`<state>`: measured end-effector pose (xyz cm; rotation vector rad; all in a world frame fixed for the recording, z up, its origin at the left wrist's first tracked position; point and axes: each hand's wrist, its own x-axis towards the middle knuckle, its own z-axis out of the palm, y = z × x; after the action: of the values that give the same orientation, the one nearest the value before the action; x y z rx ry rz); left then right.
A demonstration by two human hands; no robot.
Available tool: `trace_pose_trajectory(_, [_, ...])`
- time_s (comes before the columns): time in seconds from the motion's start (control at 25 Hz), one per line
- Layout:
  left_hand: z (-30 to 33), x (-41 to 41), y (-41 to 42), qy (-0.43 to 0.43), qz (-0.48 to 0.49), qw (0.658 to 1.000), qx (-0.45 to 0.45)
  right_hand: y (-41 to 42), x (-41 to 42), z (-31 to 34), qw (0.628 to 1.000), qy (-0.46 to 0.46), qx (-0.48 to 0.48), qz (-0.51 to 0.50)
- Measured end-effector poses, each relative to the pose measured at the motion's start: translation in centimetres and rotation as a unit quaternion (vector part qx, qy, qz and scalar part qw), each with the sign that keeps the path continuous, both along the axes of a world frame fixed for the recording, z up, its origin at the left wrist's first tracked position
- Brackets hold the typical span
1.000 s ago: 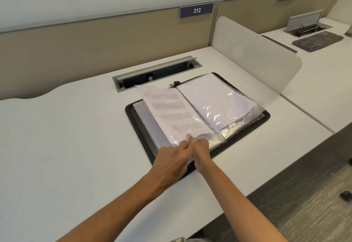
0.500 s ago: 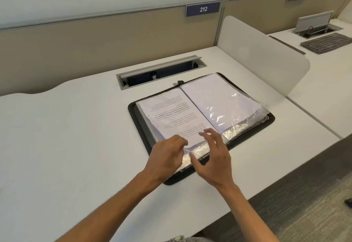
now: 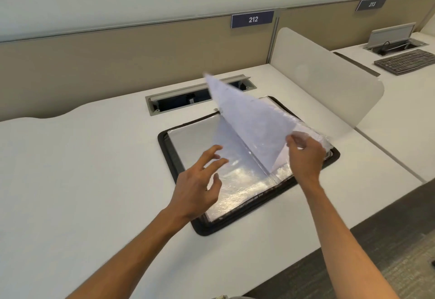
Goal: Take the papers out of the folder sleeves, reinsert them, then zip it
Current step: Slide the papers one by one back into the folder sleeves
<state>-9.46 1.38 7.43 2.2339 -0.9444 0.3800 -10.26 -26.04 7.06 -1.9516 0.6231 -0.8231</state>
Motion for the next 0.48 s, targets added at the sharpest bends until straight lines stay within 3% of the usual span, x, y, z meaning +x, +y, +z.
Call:
trace_pose_trajectory(0.08, [-0.3, 0.6, 0.8, 0.025, 0.035, 0.999, -0.014, -1.7, -0.1, -0.4, 0.997, 0.0, 0.044, -0.068])
trace_pose_trajectory(0.12, [-0.4, 0.9, 1.2, 0.037, 0.048, 0.998, -0.019, -2.2, -0.3, -0.9, 0.995, 0.022, 0.02, -0.099])
trace_pose_trajectory(0.24, [-0.9, 1.6, 2.5, 0.06, 0.081, 0.995, -0.03, -2.2, -1.0, -2.9, 0.953, 0.126, -0.251, -0.114])
trace_pose_trajectory(0.32, [-1.3, 2.1, 3.4, 0.069, 0.092, 0.993, -0.03, -2.1, -1.1, -4.5, 0.91, 0.225, -0.348, -0.023])
trace_pose_trajectory(0.4, [-1.9, 2.4, 4.5, 0.077, 0.105, 0.991, -0.023, -2.0, -0.9, -5.8, 0.87, 0.379, -0.308, 0.062])
trace_pose_trajectory(0.48, [-2.4, 2.5, 6.0, 0.085, 0.129, 0.988, -0.01, -1.0, -0.8, -6.4, 0.852, 0.444, -0.268, 0.078])
